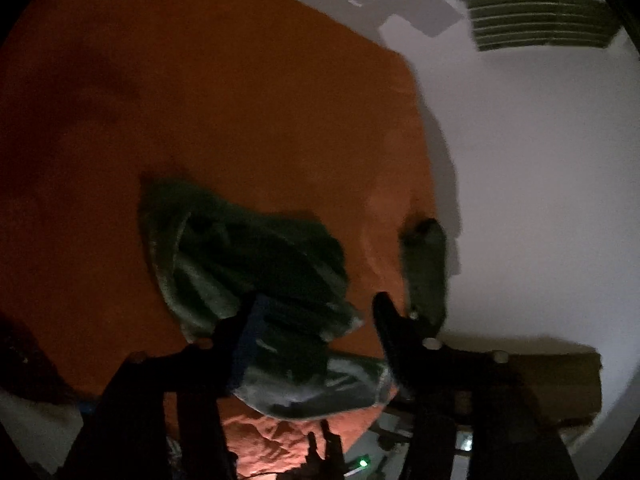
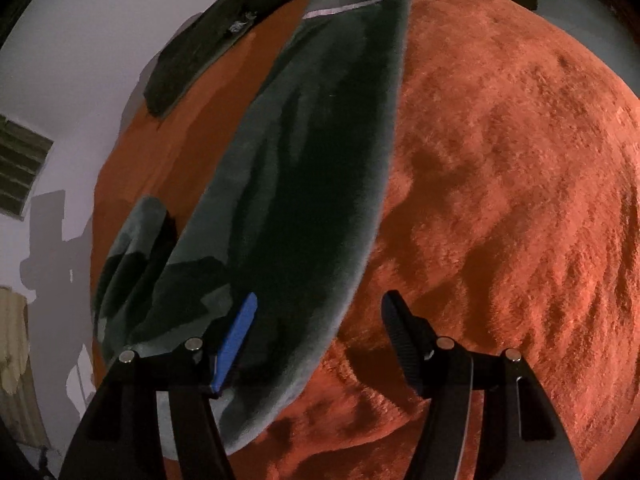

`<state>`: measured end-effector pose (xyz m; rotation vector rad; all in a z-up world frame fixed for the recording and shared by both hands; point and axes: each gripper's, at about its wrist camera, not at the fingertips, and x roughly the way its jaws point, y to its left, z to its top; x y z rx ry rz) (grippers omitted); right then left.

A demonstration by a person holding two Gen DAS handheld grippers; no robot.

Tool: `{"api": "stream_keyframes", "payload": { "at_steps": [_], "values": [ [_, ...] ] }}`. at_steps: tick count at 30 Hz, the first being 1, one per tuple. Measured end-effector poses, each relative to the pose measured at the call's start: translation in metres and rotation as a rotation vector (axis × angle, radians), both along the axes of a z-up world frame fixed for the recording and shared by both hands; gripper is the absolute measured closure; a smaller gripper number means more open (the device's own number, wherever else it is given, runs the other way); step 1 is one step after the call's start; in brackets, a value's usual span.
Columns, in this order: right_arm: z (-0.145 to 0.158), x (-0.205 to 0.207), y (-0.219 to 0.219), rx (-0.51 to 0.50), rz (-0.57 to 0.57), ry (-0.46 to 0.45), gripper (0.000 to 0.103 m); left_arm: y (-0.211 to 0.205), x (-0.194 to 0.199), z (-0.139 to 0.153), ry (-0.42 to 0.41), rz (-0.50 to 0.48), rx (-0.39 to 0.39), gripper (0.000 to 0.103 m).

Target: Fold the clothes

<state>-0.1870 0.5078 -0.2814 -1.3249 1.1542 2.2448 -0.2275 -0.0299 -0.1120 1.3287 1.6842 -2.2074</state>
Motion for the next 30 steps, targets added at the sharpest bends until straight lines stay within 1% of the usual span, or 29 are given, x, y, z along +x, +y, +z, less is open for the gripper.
{"api": "stream_keyframes", "payload": {
  "at_steps": [1,2,3,5,7,9,13,15,18,22,23,26,28,30],
  "values": [
    [0.003,-0.002,-0.005,0.015,0.014,0.004,0.039,0.001,-0.001,0.003,0.011,-0.007,0.004,0.035],
    [0.003,-0.007,-0.011,0.032,0.025,0.006,0.039,0.002,-0.004,0.002,0.004,-0.023,0.011,0.032],
    [0.003,-0.011,-0.017,0.05,0.036,0.007,0.039,0.004,-0.006,0.0,-0.003,-0.039,0.018,0.031],
    [0.006,-0.02,-0.031,0.09,0.07,0.014,0.036,0.005,-0.009,-0.014,-0.05,-0.093,0.074,0.028],
    [0.013,-0.027,-0.045,0.125,0.105,0.03,0.031,0.017,-0.02,-0.031,-0.091,-0.18,0.126,0.028],
    [0.024,-0.029,-0.055,0.153,0.142,0.05,0.024,0.025,-0.024,-0.036,-0.107,-0.243,0.115,0.028],
    [0.043,-0.034,-0.076,0.172,0.238,0.116,0.017,0.041,-0.029,-0.041,-0.12,-0.348,0.053,0.028],
    [0.048,-0.035,-0.084,0.199,0.261,0.123,0.015,0.047,-0.031,-0.045,-0.13,-0.372,0.032,0.028],
    [0.052,-0.037,-0.095,0.24,0.286,0.126,0.014,0.062,-0.042,-0.047,-0.122,-0.395,-0.044,0.028],
    [0.054,-0.039,-0.105,0.329,0.316,0.107,0.014,0.087,-0.055,-0.036,-0.003,-0.515,-0.212,0.028],
    [0.054,-0.039,-0.107,0.349,0.322,0.104,0.014,0.094,-0.056,-0.033,0.027,-0.55,-0.275,0.028],
    [0.058,-0.037,-0.112,0.373,0.329,0.103,0.014,0.104,-0.055,-0.029,0.07,-0.581,-0.375,0.028],
    [0.059,-0.037,-0.113,0.37,0.332,0.102,0.014,0.104,-0.052,-0.028,0.103,-0.575,-0.391,0.028],
    [0.06,-0.037,-0.114,0.363,0.333,0.104,0.014,0.104,-0.051,-0.028,0.124,-0.565,-0.442,0.028]
  ]
}}
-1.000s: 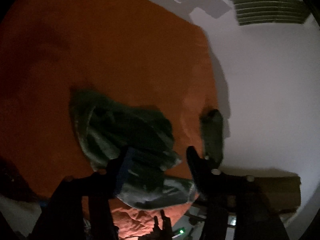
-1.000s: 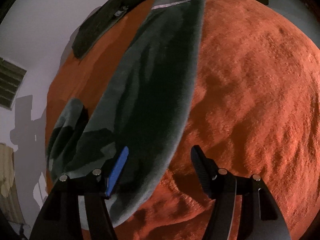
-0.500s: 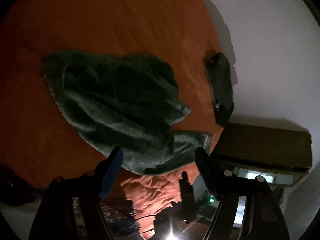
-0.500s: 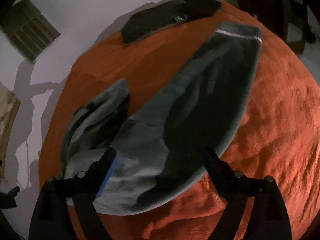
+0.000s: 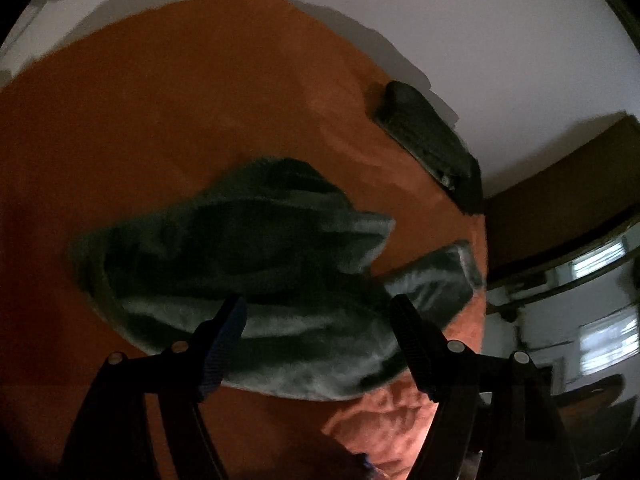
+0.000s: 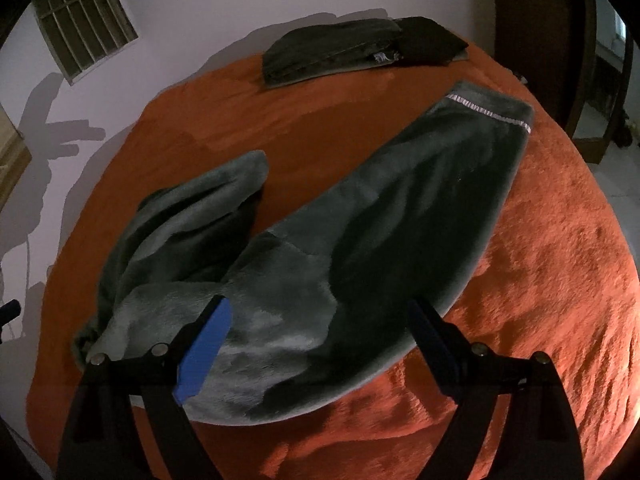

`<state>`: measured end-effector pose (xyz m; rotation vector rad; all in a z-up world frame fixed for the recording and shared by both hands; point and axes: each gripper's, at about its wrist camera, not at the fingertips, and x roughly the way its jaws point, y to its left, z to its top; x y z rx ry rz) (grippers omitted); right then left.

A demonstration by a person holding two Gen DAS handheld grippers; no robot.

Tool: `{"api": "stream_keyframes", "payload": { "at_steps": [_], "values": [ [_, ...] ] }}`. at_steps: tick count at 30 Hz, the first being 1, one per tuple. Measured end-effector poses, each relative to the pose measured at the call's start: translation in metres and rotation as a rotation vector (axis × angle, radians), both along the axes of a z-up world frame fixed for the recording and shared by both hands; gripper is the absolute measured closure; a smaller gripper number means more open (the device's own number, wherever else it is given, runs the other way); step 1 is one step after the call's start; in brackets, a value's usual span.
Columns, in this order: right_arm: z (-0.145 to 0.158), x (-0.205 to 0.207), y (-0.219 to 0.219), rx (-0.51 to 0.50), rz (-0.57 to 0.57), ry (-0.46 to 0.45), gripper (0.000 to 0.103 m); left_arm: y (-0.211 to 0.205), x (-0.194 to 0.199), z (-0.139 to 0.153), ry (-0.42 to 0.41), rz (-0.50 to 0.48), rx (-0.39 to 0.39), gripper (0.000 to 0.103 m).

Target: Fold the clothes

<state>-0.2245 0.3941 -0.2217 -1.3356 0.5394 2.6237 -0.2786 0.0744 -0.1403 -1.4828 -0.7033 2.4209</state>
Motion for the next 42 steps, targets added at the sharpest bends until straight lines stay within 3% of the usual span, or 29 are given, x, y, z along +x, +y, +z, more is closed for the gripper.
{"api": "stream_keyframes", "payload": {
  "at_steps": [3,7,14,19,25,28,33,35,39,42],
  "values": [
    [0.0,0.0,-0.001,-0.017,0.005,-0.001,0.014,0.0,-0.001,-0.002,0.063,0.011,-0.142,0.028],
    [-0.006,0.0,0.002,-0.043,-0.002,-0.02,0.014,0.001,-0.009,-0.009,0.076,-0.009,-0.267,0.028],
    [-0.015,-0.001,0.007,-0.082,-0.014,-0.04,0.014,-0.01,-0.018,-0.022,0.084,0.051,-0.381,0.028],
    [-0.019,-0.002,0.003,-0.074,-0.003,-0.056,0.014,-0.014,-0.022,-0.031,0.088,0.046,-0.404,0.028],
    [-0.017,0.004,0.0,-0.062,0.013,-0.13,0.014,-0.021,-0.025,-0.022,0.05,0.029,-0.323,0.028],
    [0.008,0.014,0.0,-0.066,0.008,-0.121,0.014,-0.024,-0.017,-0.007,0.072,0.027,-0.277,0.028],
    [0.069,0.033,0.011,-0.165,-0.014,-0.124,0.014,-0.022,-0.008,0.016,0.011,0.039,-0.187,0.028],
    [0.093,0.04,0.014,-0.161,-0.016,-0.139,0.014,-0.015,-0.005,0.03,-0.027,0.019,-0.134,0.028],
    [0.161,0.069,0.024,-0.153,-0.008,-0.169,0.014,0.013,0.011,0.077,-0.001,-0.068,-0.191,0.028],
    [0.204,0.099,0.038,-0.203,-0.05,-0.168,0.014,0.029,0.023,0.114,0.032,-0.092,-0.213,0.028]
  ]
}}
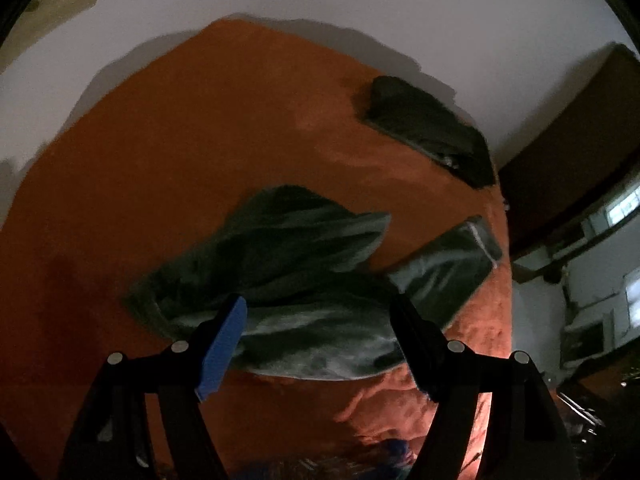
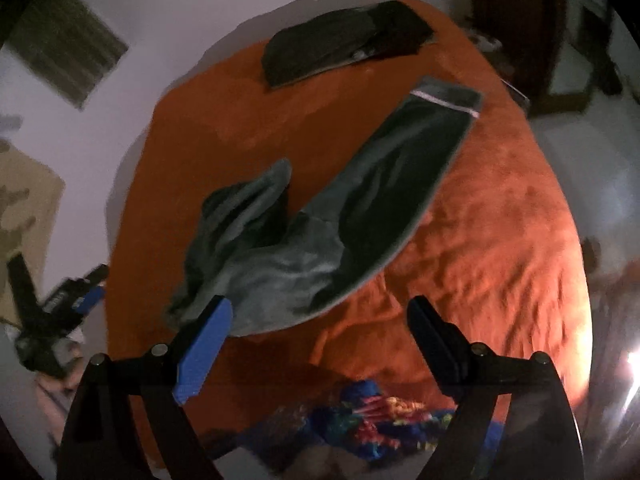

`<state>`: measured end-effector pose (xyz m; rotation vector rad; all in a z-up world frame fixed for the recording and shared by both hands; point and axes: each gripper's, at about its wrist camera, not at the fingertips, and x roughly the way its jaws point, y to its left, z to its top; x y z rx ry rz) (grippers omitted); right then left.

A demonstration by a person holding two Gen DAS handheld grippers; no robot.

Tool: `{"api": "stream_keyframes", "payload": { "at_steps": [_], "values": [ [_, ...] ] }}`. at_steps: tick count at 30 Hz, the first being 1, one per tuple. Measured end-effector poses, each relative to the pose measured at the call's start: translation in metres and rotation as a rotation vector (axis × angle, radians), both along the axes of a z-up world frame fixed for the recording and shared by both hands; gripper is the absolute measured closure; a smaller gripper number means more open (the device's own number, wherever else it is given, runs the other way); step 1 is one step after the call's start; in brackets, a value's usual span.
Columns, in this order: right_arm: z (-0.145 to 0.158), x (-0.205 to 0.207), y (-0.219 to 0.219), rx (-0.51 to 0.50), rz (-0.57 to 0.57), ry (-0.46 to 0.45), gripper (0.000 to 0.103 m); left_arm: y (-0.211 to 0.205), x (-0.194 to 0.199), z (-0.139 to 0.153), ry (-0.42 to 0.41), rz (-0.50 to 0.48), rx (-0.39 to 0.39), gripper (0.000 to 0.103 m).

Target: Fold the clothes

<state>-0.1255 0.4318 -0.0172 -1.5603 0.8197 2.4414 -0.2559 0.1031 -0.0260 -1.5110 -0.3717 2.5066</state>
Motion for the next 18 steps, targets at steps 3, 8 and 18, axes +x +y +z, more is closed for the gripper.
{"api": "stream_keyframes", "payload": {
  "at_steps": [3,8,18],
  "values": [
    [0.047,0.03,0.011,-0.02,-0.047,0.047,0.014,0.006,0.007,0.023,0.029,0.002,0.036,0.028],
    [0.105,0.055,0.008,0.115,-0.037,0.172,0.006,0.024,0.013,0.045,0.07,-0.028,0.005,0.027],
    [0.086,0.04,0.0,0.222,0.051,0.272,0.006,0.066,0.01,0.047,0.125,-0.126,-0.144,0.027]
  ]
}}
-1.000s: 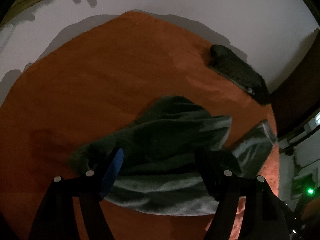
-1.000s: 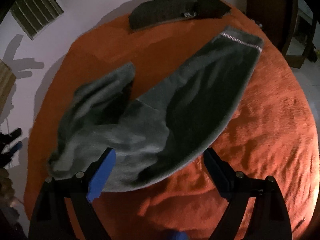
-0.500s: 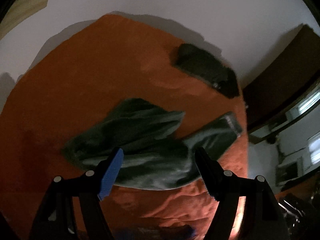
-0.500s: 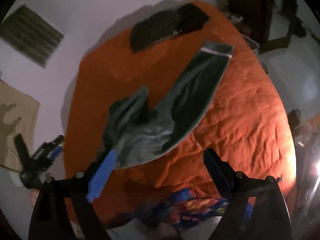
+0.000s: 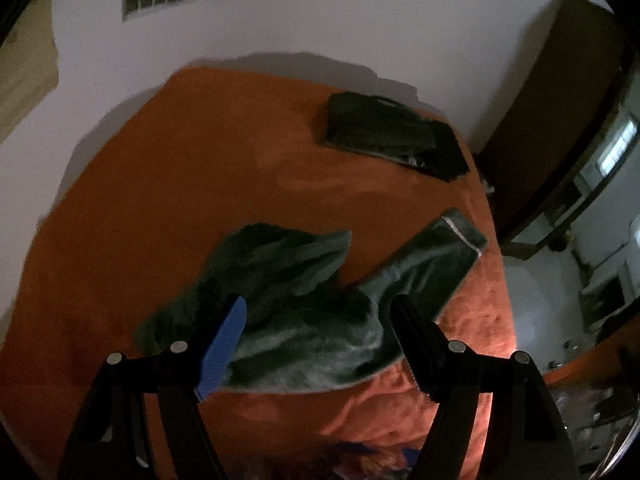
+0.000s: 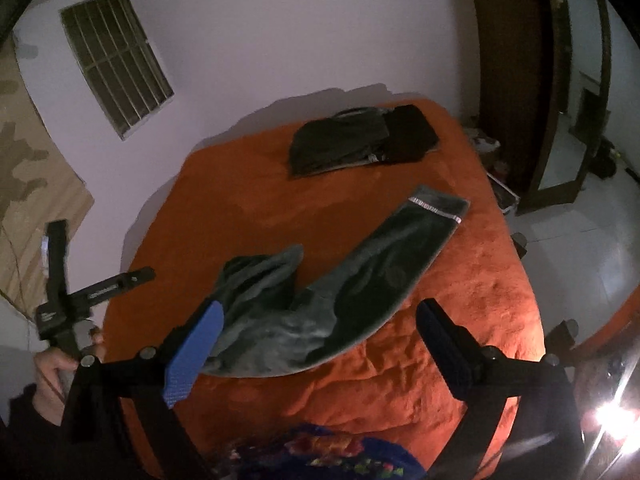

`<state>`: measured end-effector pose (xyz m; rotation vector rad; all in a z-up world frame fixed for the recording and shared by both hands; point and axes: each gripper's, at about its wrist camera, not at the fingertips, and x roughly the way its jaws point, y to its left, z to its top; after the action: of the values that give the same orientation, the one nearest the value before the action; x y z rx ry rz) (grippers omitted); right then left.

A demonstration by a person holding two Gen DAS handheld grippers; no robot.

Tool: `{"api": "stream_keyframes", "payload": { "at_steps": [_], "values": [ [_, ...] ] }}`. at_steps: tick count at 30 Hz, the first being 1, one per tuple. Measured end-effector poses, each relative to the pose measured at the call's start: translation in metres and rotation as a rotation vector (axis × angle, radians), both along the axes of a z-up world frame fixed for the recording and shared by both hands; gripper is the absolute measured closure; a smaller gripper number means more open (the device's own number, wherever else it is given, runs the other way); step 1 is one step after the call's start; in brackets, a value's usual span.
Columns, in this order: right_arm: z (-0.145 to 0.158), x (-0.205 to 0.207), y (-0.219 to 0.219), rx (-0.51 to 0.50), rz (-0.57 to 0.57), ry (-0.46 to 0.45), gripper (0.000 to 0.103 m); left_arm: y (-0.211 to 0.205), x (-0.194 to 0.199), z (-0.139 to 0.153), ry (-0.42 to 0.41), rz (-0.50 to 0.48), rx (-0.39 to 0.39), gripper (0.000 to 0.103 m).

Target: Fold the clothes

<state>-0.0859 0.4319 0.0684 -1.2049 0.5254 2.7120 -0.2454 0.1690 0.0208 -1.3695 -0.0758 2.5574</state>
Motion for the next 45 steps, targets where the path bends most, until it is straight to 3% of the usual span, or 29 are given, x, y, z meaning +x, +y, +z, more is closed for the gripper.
{"api": "stream_keyframes", "payload": {
  "at_steps": [4,8,13,16,20,22,27,31,32,33,36,40,43,45],
  "values": [
    [-0.042,-0.042,0.023,-0.022,-0.024,-0.085,0.006,0.003,-0.008,-0.014,0.068,-0.029,-0.073,0.027],
    [-0.098,-0.091,0.057,-0.049,-0.074,-0.18,0.006,0.001,-0.054,-0.056,0.027,-0.053,-0.168,0.027],
    [-0.182,-0.199,0.12,-0.018,-0.167,-0.224,0.006,-0.016,-0.152,-0.136,-0.093,0.004,-0.209,0.027],
    [-0.23,-0.281,0.162,0.076,-0.197,-0.209,0.006,-0.028,-0.221,-0.194,-0.183,0.08,-0.221,0.027],
    [-0.286,-0.386,0.216,0.23,-0.141,-0.246,0.006,-0.024,-0.292,-0.253,-0.287,0.117,-0.349,0.027],
    [-0.313,-0.41,0.237,0.238,-0.113,-0.272,0.006,-0.015,-0.328,-0.279,-0.321,0.111,-0.434,0.027],
    [-0.368,-0.432,0.274,0.245,-0.096,-0.384,0.006,0.018,-0.353,-0.273,-0.351,0.01,-0.463,0.027],
    [-0.388,-0.431,0.3,0.15,-0.136,-0.483,0.007,0.021,-0.342,-0.258,-0.412,-0.049,-0.485,0.027],
    [-0.394,-0.431,0.305,0.116,-0.146,-0.517,0.026,0.017,-0.333,-0.258,-0.442,-0.068,-0.503,0.027],
    [-0.4,-0.429,0.311,0.084,-0.162,-0.553,0.067,0.014,-0.332,-0.257,-0.456,-0.078,-0.518,0.027],
    [-0.396,-0.426,0.319,0.027,-0.191,-0.587,0.09,-0.005,-0.314,-0.26,-0.494,-0.085,-0.559,0.027],
    [-0.358,-0.413,0.329,0.027,-0.205,-0.598,0.092,-0.04,-0.311,-0.25,-0.521,-0.004,-0.431,0.027],
    [-0.324,-0.386,0.348,-0.035,-0.291,-0.581,0.093,-0.071,-0.312,-0.236,-0.506,0.103,-0.241,0.027],
    [-0.301,-0.368,0.357,-0.063,-0.335,-0.54,0.093,-0.095,-0.3,-0.222,-0.451,0.177,-0.105,0.027]
  ]
}}
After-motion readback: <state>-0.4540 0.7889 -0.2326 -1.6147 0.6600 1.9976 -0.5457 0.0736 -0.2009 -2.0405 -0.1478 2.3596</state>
